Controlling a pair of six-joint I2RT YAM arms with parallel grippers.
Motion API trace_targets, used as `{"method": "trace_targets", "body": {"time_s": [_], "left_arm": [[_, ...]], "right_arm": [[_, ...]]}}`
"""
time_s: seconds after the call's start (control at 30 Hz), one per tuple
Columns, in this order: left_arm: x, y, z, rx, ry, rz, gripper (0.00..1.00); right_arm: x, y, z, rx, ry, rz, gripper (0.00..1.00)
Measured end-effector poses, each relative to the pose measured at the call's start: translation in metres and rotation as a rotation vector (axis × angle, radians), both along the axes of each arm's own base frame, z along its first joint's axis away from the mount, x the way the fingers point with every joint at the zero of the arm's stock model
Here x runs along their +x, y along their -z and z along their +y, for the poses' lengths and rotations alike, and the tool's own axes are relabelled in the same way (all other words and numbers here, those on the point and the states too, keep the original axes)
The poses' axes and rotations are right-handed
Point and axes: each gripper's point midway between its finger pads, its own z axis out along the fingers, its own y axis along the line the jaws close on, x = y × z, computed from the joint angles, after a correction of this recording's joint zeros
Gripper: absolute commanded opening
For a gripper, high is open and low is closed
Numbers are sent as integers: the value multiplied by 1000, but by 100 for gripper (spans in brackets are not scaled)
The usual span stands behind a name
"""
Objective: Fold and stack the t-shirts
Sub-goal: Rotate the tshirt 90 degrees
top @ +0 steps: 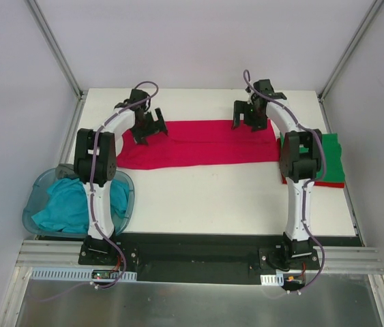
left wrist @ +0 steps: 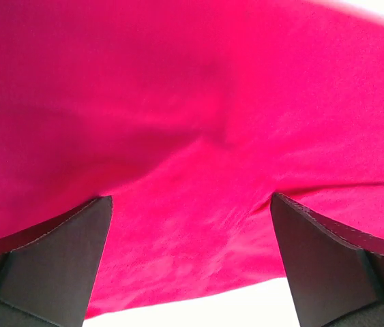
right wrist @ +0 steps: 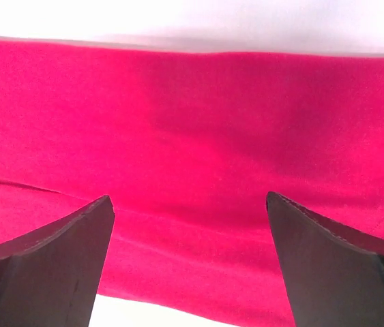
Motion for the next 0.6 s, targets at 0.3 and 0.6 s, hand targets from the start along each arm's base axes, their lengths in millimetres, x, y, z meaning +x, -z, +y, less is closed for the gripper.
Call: {"method": "trace_targets", "body": {"time_s": [0.3, 0.6], "left_arm": [[80, -5, -20, -77, -78, -104, 99], [187, -22, -71, -378, -171, -279, 99]], "right_arm": [[-46, 35, -9, -36, 4, 138, 96], [-215, 34, 17, -7, -19, 320, 96]]}}
